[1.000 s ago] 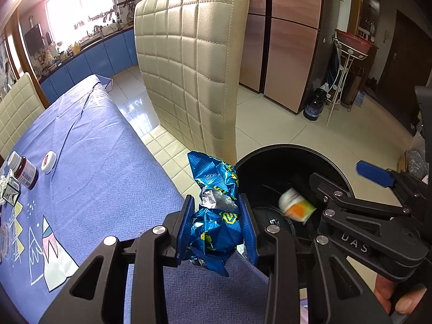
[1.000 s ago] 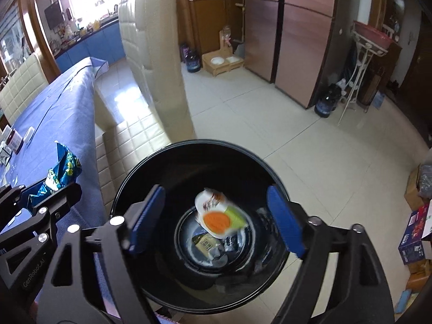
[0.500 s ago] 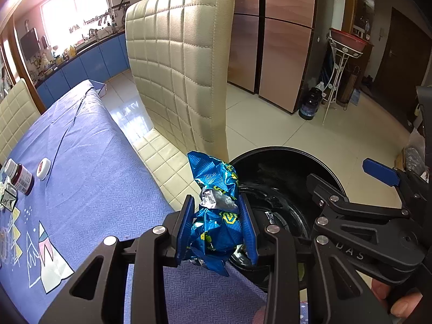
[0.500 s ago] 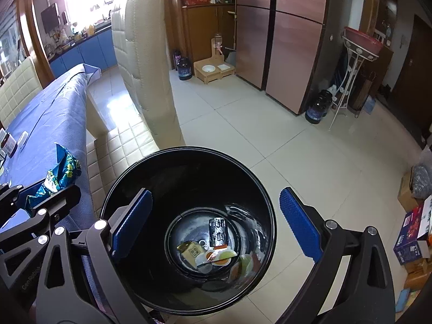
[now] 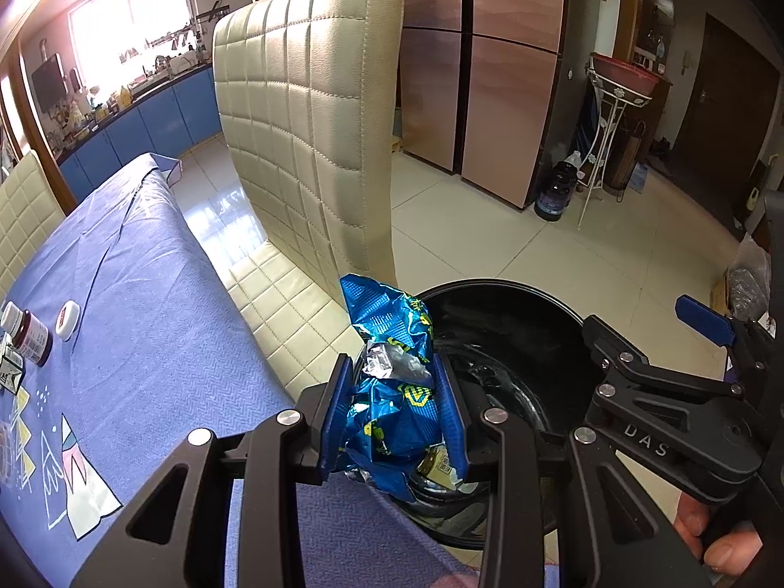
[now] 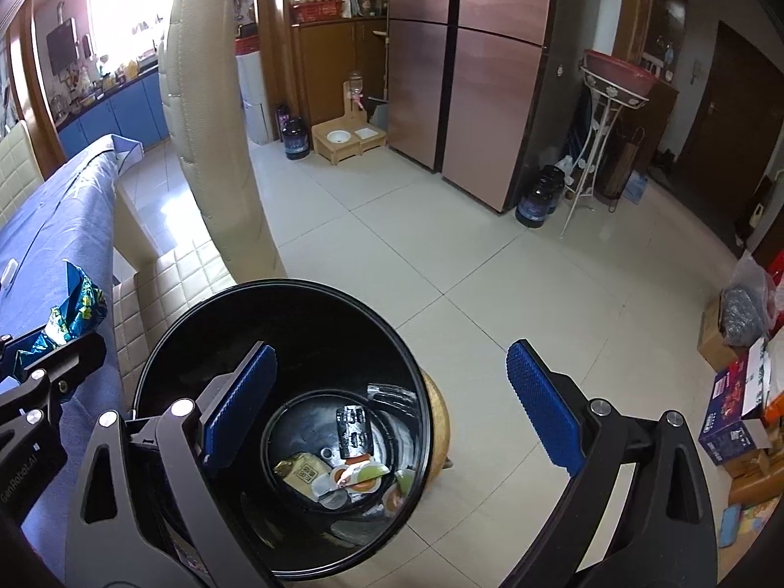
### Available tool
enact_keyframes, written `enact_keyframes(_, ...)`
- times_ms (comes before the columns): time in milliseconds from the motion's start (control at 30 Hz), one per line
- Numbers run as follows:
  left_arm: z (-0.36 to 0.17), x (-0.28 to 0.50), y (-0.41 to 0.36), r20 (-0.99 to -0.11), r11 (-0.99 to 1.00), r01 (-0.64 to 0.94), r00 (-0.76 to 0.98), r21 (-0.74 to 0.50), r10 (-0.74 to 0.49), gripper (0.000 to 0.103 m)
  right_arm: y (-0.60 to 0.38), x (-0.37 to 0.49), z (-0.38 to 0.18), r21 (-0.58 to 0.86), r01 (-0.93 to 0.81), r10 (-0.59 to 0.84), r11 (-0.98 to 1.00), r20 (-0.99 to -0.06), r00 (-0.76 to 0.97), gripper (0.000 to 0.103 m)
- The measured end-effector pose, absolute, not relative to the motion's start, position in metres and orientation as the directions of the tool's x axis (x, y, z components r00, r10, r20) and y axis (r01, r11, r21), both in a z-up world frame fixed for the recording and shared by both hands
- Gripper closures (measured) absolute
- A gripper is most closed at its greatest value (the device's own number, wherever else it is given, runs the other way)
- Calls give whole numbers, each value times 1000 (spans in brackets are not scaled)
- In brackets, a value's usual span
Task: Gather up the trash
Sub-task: 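Open the left gripper over the bin to drop the blue wrapper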
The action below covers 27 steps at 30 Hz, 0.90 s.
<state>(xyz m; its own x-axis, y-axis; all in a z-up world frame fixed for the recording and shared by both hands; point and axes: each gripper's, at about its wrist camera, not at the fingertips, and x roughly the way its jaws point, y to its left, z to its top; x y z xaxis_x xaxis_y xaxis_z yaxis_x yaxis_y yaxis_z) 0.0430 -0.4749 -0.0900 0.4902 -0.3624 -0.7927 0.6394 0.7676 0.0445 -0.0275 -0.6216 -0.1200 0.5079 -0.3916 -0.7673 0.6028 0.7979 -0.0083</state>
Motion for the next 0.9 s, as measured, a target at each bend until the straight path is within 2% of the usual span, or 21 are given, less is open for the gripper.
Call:
enact_keyframes(333, -84, 35, -486, -785, 745, 667, 478, 31, -395, 69, -637, -37, -120, 7, 633, -397, 774, -775, 493, 9)
enact_keyframes(367, -84, 36, -486, -788, 745, 666, 469, 19, -399, 61, -635, -36, -121, 4, 632, -397, 775, -775, 492, 9)
enact_keyframes(400, -84, 37, -484, -788, 746, 666, 459, -1, -411, 44, -634, -36, -121, 3, 629, -396, 777, -775, 492, 9)
enact_keyframes(467, -80, 36, -480, -769, 752, 659, 476, -8, -426, 26, -632, -35, -121, 6, 625, -389, 781, -778, 494, 9)
enact_keyframes(500, -78, 35, -478, -759, 757, 653, 489, -7, -429, 23, -631, -35, -120, 6, 624, -388, 781, -778, 494, 9)
enact_keyframes(633, -70, 36, -470, -737, 776, 631, 532, 18, -416, 20, -624, -35, -115, -5, 625, -402, 781, -769, 497, 9)
enact_keyframes(900, -62, 44, -432, -732, 820, 572, 555, -8, -395, 20, -596, -32, -99, -1, 588, -390, 809, -749, 535, 9)
